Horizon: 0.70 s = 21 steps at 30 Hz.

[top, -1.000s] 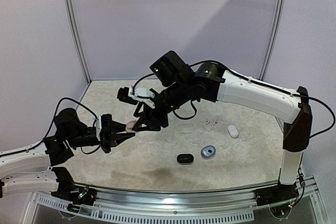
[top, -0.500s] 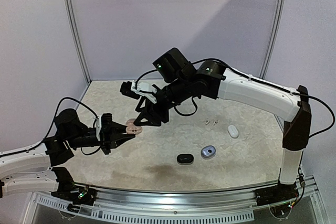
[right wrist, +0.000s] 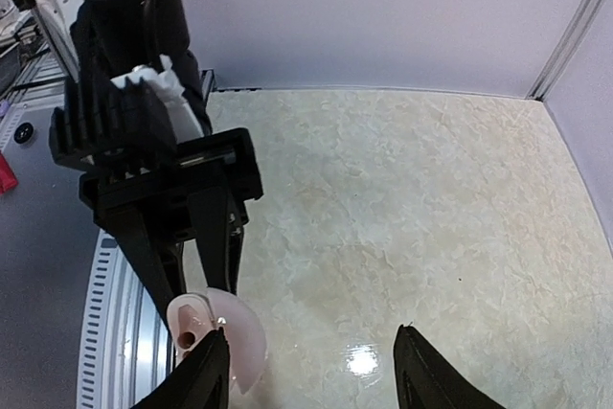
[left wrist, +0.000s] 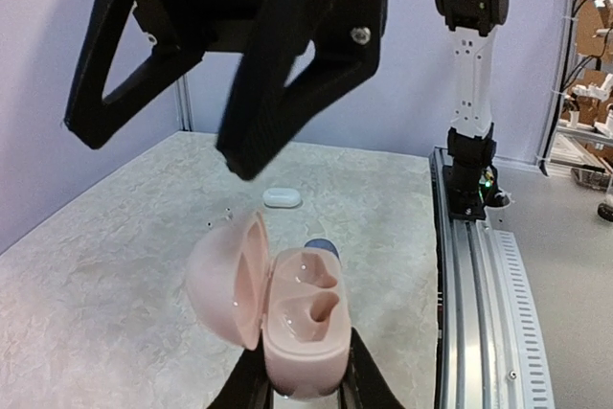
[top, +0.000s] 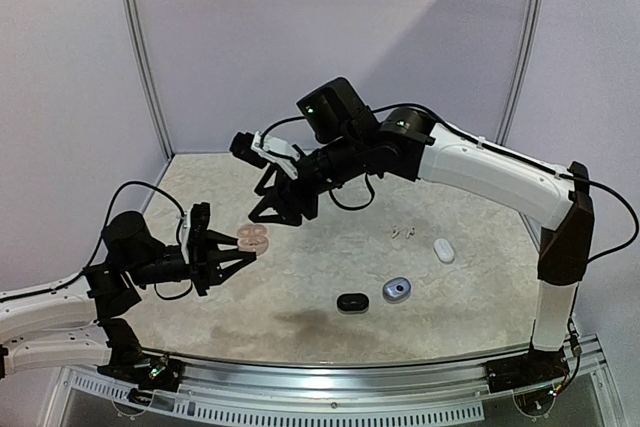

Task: Insert the wireless bluetooth earbuds into the charging case

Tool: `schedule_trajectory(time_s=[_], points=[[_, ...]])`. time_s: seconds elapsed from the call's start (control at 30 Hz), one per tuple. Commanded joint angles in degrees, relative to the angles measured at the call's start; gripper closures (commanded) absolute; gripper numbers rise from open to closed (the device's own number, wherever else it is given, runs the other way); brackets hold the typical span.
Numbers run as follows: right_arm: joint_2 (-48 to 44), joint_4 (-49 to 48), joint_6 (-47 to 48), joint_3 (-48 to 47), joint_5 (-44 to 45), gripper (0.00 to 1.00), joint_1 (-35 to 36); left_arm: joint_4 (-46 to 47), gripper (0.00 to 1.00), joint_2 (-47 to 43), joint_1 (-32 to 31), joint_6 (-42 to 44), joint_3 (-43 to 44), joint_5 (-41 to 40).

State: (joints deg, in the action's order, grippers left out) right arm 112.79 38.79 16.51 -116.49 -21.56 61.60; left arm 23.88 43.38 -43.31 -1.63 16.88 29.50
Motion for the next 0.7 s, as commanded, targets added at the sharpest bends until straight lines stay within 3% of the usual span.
schedule_trajectory(time_s=[0.0,0.17,0.3,0.5,0.67], points=[[-3.10,-6.26,-10.79,-0.03,5.65,0.41,-3.54,1.33,1.00,-1.05,0.42,-1.71,-1.21,-1.29],[-7.80,-5.93,-28.47,7.11,27.80,0.46,-11.76,1.59,1.00,-1.73,0.59,-1.56,-1.75,-1.96],[-9.37,0.55,-37.51,12.84,36.45,0.45,-18.64,1.61,1.00,-2.31,1.01,-1.59,-1.99,-2.27],[-4.46,11.22,-46.96,16.98,35.65,0.47,-28.82,1.77,1.00,-2.42,1.36,-1.89,-2.12,-2.60],[4.61,14.67,-48.55,15.35,34.61,0.49,-31.59,1.94,1.00,-2.32,1.60,-1.97,-2.18,-2.69]])
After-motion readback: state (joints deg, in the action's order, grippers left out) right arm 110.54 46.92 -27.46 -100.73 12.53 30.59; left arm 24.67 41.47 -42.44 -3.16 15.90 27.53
